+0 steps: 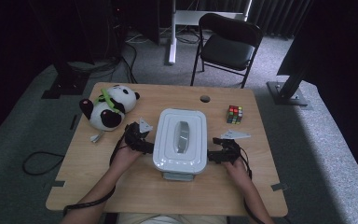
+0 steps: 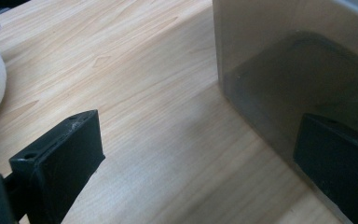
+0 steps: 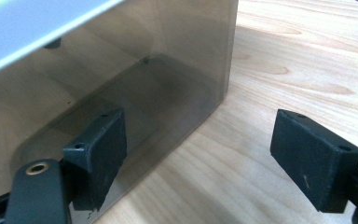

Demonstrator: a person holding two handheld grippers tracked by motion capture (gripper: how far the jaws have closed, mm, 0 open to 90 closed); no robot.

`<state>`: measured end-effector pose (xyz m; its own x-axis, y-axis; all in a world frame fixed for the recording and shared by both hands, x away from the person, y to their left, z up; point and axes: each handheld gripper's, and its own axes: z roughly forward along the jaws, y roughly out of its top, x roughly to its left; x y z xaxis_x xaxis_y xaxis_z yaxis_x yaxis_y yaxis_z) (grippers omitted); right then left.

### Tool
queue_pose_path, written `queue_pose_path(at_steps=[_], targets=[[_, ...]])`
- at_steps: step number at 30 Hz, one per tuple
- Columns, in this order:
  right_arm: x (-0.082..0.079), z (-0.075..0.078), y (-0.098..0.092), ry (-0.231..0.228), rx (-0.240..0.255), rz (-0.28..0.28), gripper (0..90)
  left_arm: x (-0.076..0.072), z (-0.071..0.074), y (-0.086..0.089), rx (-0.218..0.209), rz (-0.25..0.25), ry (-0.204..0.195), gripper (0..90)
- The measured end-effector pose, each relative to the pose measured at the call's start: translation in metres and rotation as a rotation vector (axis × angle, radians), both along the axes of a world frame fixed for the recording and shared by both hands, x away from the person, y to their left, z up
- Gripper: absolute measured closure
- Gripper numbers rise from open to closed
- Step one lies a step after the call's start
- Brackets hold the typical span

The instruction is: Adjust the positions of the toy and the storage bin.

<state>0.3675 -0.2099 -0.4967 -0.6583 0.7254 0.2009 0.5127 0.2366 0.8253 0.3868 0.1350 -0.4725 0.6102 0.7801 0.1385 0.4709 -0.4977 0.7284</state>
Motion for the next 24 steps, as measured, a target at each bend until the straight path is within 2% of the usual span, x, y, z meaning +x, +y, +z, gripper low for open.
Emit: queue_pose_path(at_steps=[11, 18, 21, 22, 24], targets=[[-0.015, -0.001, -0.002, 0.007, 0.012, 0.021, 18.2, -0.023, 0.002, -0.001, 0.020, -0.018, -0.003, 1.9], [-0.020, 0.000, -0.002, 0.007, 0.001, 0.035, 18.2, -0.030, 0.003, -0.001, 0.031, -0.024, -0.003, 1.9], [-0.022, 0.000, -0.003, 0.007, 0.002, 0.036, 18.2, -0.032, 0.002, 0.002, 0.008, -0.032, -0.004, 1.9], [-0.023, -0.001, -0.003, 0.009, 0.006, 0.035, 18.2, -0.032, 0.001, 0.004, -0.014, -0.033, 0.000, 1.9], [-0.023, -0.001, -0.003, 0.012, 0.013, 0.035, 18.2, -0.032, 0.000, 0.005, -0.017, -0.033, -0.002, 1.9]])
